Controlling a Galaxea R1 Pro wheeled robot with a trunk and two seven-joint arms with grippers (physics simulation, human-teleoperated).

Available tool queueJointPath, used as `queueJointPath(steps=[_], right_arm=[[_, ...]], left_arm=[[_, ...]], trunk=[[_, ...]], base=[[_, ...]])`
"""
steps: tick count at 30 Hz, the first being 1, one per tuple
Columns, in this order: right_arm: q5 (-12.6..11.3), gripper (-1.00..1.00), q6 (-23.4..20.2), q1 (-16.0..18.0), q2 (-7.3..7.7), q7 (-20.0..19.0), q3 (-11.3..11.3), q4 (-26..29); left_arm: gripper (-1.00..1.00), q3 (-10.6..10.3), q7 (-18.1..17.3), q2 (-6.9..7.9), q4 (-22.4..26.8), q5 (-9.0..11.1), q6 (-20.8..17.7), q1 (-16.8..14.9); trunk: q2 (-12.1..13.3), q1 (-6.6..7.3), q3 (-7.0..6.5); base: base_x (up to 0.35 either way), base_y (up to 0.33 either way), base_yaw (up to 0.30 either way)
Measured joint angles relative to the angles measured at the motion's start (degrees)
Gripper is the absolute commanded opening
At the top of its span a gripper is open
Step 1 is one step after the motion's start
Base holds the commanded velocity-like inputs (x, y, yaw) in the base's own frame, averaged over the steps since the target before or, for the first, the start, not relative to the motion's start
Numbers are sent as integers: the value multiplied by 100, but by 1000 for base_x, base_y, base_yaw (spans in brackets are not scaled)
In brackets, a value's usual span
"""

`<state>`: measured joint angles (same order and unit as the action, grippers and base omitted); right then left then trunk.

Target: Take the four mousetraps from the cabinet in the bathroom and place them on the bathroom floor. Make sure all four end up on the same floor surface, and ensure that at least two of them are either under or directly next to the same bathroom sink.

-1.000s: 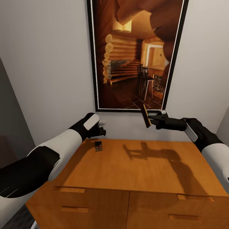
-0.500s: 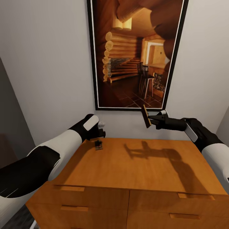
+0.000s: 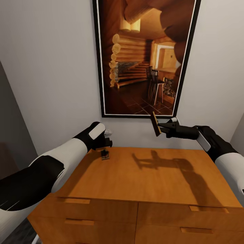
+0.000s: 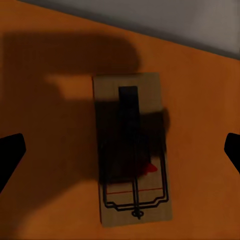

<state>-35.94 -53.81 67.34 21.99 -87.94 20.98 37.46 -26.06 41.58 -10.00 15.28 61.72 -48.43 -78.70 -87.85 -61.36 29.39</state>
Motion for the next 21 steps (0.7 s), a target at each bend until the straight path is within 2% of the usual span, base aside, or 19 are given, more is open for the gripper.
queueJointPath(steps=[4, 21], right_arm=[[1, -100, 0, 0, 0, 4, 0, 0], [0, -100, 0, 0, 0, 7, 9, 0]], left_arm=[[100, -11, 11, 0, 8, 7, -87, 0], [100, -7, 16, 0, 2, 4, -190, 0]], trunk=[[-119, -65, 54], [-120, -66, 54]], base=[[0, 0, 0], [0, 0, 0]])
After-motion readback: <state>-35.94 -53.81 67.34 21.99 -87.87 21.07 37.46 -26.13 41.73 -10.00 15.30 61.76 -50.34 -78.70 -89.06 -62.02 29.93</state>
